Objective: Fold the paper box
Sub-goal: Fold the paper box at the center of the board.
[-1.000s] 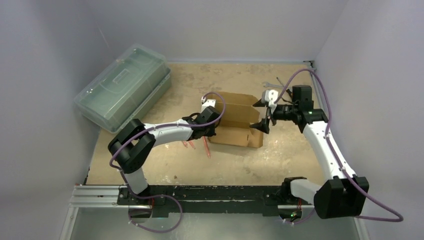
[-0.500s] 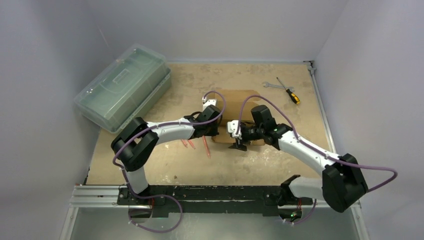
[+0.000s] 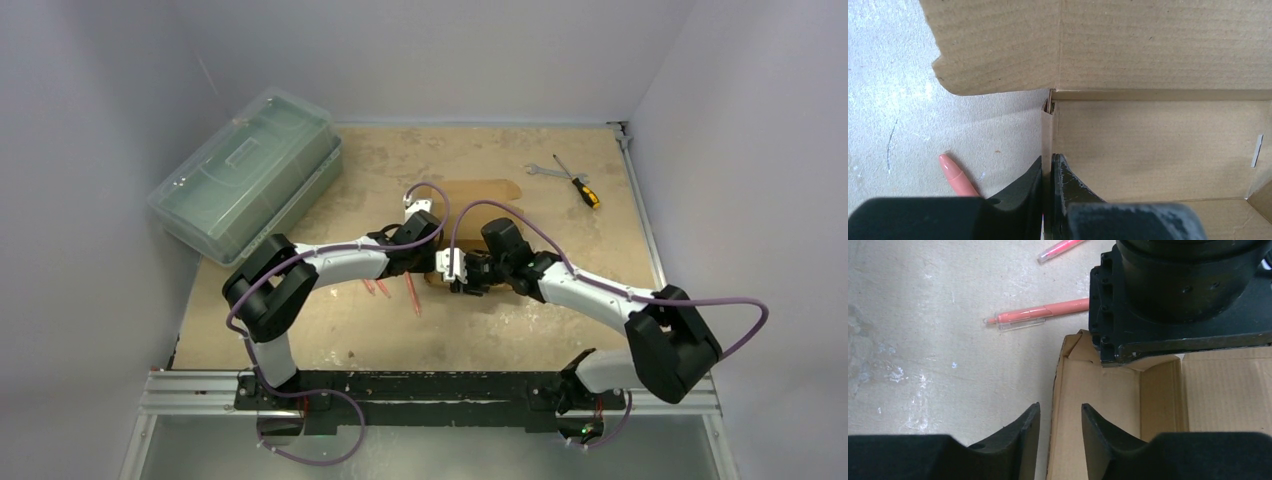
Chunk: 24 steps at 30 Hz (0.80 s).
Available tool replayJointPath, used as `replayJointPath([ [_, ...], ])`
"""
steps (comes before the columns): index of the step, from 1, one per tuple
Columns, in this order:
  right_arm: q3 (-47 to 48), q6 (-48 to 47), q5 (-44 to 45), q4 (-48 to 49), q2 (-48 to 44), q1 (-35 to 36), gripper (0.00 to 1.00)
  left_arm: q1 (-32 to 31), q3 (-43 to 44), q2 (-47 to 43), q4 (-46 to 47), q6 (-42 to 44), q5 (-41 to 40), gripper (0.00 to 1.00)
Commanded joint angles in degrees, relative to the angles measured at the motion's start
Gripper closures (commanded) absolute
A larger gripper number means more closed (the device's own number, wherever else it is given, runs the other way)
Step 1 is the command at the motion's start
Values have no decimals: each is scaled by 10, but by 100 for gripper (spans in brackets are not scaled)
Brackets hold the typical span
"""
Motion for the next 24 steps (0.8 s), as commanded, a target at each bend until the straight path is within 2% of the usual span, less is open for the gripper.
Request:
replayJointPath([
  [1, 7, -13, 26, 1, 2, 5, 64, 6, -14, -8, 13, -10, 9, 93],
  [11, -1, -48, 59, -9, 15, 15, 78, 8, -26, -10, 27, -16, 20, 92],
  [15, 2, -31, 68, 0, 16, 17, 100, 8, -26, -12, 27, -15, 24, 92],
  [24, 21, 70, 138, 39, 41, 17, 100, 8, -34, -19, 28, -20, 27, 93],
])
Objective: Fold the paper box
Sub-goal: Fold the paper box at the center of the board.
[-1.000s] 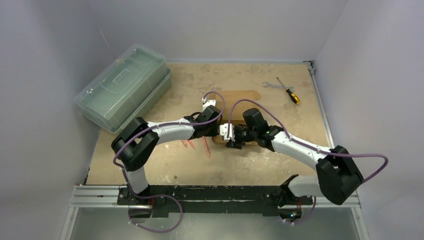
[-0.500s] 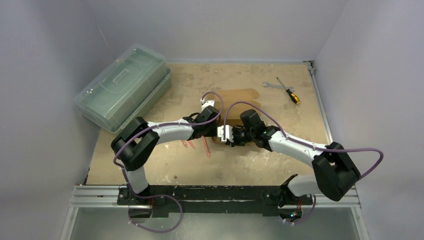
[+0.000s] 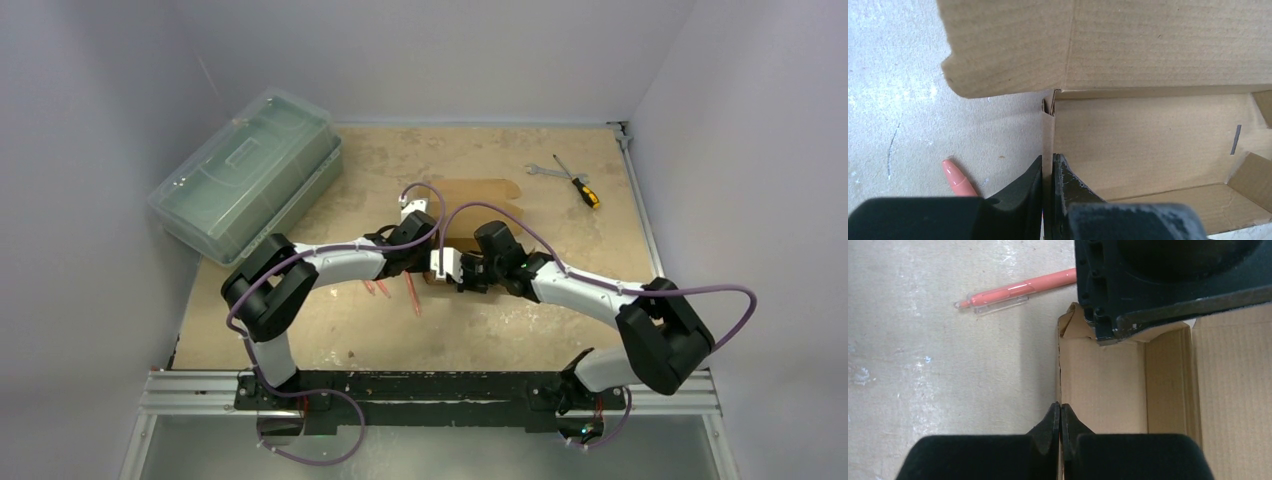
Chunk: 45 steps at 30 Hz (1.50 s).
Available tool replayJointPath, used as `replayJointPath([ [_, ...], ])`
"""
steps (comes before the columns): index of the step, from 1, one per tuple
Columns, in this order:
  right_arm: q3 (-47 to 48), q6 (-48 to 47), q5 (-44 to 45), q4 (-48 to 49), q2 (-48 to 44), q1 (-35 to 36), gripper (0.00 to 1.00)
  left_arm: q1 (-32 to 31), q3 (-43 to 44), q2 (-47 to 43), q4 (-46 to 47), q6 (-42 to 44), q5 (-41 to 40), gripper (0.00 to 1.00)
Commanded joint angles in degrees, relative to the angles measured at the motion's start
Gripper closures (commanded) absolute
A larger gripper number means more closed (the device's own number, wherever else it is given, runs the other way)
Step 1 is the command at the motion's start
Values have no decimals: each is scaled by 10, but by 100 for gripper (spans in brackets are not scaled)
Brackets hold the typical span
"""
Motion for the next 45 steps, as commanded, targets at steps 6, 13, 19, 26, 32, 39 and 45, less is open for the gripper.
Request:
replayJointPath([
  [6, 22, 62, 31, 30, 17, 1, 100, 0, -15, -16, 4, -11, 22, 89],
  [13, 23, 70, 21, 33, 18, 1, 100, 3, -14, -11, 11, -12, 38, 83],
  [19, 22, 68, 20, 31, 20, 1, 100, 4, -19, -24, 18, -9, 36, 80],
  [26, 20, 50, 3, 21, 13, 1, 100, 17, -36, -69, 31, 2, 28, 72],
  [32, 20, 40, -2, 15, 15, 1, 100, 23, -55, -104, 44, 9, 33, 69],
  [39, 19, 25, -10, 8, 13, 0, 100, 39, -90, -154, 84, 24, 36, 62],
  [45, 18, 13, -18, 1, 11, 1, 100, 83, -130, -181, 156, 44, 87, 45],
])
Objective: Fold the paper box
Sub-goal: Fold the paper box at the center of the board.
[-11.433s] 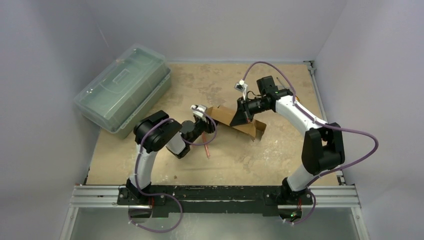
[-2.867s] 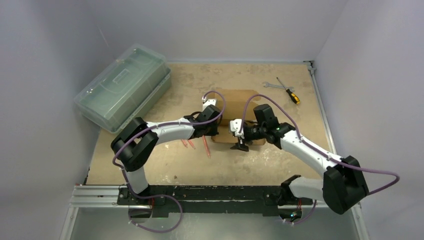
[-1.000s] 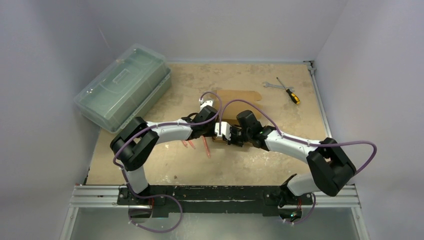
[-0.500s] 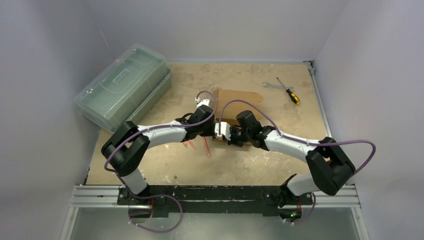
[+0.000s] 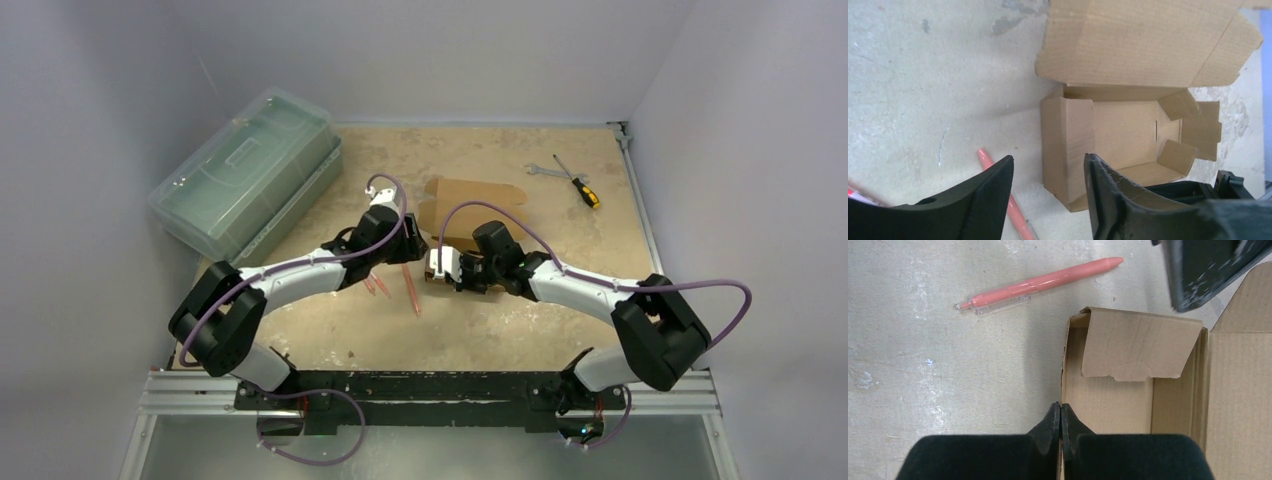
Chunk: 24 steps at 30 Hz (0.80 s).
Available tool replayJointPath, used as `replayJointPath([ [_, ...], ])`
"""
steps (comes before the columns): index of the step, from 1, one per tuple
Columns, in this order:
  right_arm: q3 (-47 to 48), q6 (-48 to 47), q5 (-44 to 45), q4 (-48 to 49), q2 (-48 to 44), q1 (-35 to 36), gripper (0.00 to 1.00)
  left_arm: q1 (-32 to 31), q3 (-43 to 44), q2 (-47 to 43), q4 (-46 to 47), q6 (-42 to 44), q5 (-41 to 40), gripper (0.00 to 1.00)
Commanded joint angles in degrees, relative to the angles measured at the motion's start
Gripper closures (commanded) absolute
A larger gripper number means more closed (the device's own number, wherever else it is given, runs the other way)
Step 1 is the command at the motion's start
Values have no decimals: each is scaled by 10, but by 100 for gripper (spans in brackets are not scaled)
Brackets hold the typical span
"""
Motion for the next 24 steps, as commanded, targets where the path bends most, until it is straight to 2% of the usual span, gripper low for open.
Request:
replayJointPath([
  [1, 13, -22, -19, -6, -6, -1, 100, 38, -22, -25, 86, 33, 55, 39],
  [4, 13, -38, -28, -15, -8, -1, 100, 64, -21, -15, 124, 54, 104, 29],
  [10, 8, -72, -47, -30, -18, -1, 100, 100, -38, 22, 251, 68, 208, 28],
  [15, 9, -84, -53, -38, -19, 0, 100, 101, -35, 63, 301, 72, 229, 33],
  [21, 10, -89, -58, -42, -21, -1, 100, 104, -28, 96, 301, 73, 210, 40],
  [24, 9, -90, -58, -42, -20, -1, 100, 106, -35, 101, 319, 71, 207, 50],
])
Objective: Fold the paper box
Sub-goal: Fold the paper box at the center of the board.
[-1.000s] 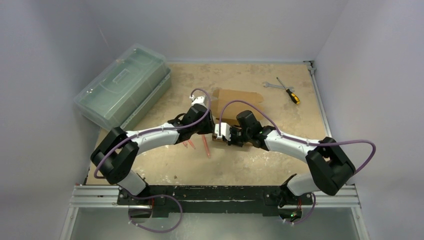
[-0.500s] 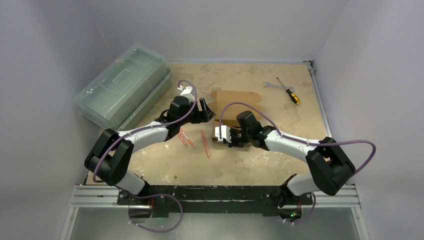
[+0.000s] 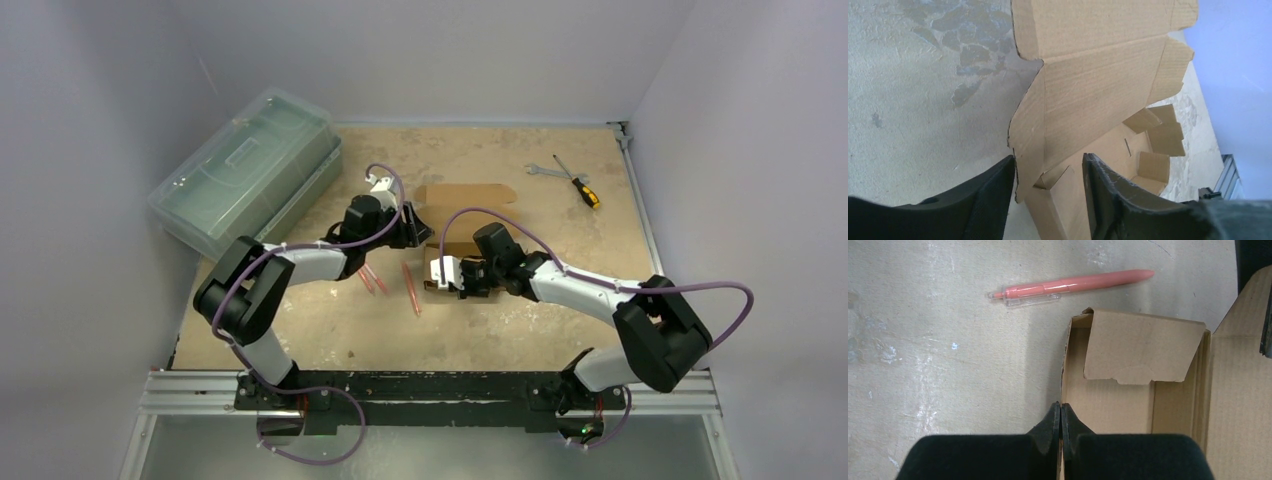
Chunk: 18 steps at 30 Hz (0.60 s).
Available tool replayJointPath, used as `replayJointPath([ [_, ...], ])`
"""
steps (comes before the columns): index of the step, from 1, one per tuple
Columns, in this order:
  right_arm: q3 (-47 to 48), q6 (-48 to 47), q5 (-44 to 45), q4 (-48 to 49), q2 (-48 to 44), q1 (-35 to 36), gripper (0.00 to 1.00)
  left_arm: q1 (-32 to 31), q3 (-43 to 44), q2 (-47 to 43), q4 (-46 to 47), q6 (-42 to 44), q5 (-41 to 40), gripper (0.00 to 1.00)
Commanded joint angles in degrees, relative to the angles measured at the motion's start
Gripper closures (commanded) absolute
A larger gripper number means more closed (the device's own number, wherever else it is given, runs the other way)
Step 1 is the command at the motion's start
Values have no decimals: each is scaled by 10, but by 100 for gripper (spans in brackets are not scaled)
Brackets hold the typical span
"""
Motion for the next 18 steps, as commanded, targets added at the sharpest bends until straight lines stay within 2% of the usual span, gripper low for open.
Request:
replayJointPath([
  [1, 10, -11, -14, -5, -15, -1, 100, 6, -3, 8, 61, 11, 4, 55],
  [3, 10, -6, -12, -3, -13, -1, 100, 6, -1, 16, 67, 6, 13, 80],
  [6, 13, 9, -5, 6, -11, -4, 100, 6, -10, 22, 85, -6, 28, 98],
  [18, 32, 69, 1, 15, 6, -20, 100, -4, -89, -35, 107, -9, 2, 100],
])
